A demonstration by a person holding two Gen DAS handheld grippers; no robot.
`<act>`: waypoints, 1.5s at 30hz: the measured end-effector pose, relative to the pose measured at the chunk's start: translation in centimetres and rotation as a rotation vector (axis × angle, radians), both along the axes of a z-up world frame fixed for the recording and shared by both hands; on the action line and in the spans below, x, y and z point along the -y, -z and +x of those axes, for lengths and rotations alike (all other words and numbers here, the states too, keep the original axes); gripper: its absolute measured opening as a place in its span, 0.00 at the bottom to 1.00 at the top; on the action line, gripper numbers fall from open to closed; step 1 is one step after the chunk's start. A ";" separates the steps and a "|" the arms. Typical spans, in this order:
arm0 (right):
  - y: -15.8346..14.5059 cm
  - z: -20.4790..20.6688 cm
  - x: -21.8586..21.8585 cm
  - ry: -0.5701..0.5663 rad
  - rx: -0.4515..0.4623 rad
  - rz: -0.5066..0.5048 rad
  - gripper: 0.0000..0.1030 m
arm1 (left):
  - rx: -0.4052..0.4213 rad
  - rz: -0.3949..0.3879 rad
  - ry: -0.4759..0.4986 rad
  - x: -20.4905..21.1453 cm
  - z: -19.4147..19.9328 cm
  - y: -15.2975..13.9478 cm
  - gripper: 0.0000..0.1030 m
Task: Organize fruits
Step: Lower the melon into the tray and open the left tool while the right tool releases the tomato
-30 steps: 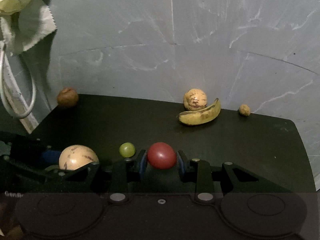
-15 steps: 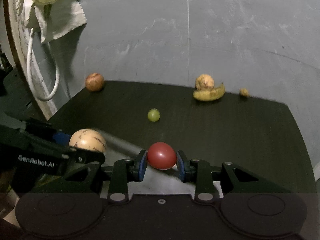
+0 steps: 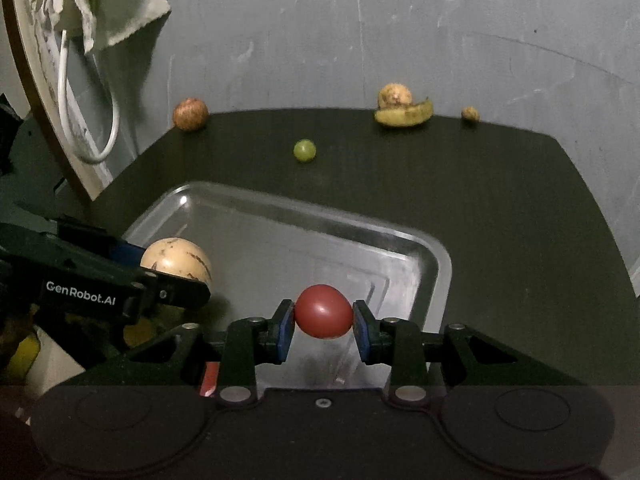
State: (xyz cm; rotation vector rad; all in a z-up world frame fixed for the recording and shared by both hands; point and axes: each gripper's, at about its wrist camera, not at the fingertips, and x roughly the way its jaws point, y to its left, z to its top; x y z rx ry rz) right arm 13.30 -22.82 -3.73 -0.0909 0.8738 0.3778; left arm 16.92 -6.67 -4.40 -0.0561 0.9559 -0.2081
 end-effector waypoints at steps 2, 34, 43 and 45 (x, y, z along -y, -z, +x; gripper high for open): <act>0.3 -0.3 -0.2 -0.004 -0.010 -0.008 0.32 | -0.015 0.009 0.002 0.2 -0.4 0.3 0.52; 0.1 -2.6 0.6 0.037 -0.009 0.011 0.63 | -0.043 0.013 -0.022 0.2 -2.3 1.3 0.60; -1.1 -4.5 1.6 0.055 0.028 0.027 0.86 | 0.007 0.010 -0.039 0.3 -3.9 0.0 0.79; -1.3 -4.9 1.8 0.056 0.031 0.031 0.91 | 0.023 0.016 -0.040 0.4 -4.4 -0.5 0.84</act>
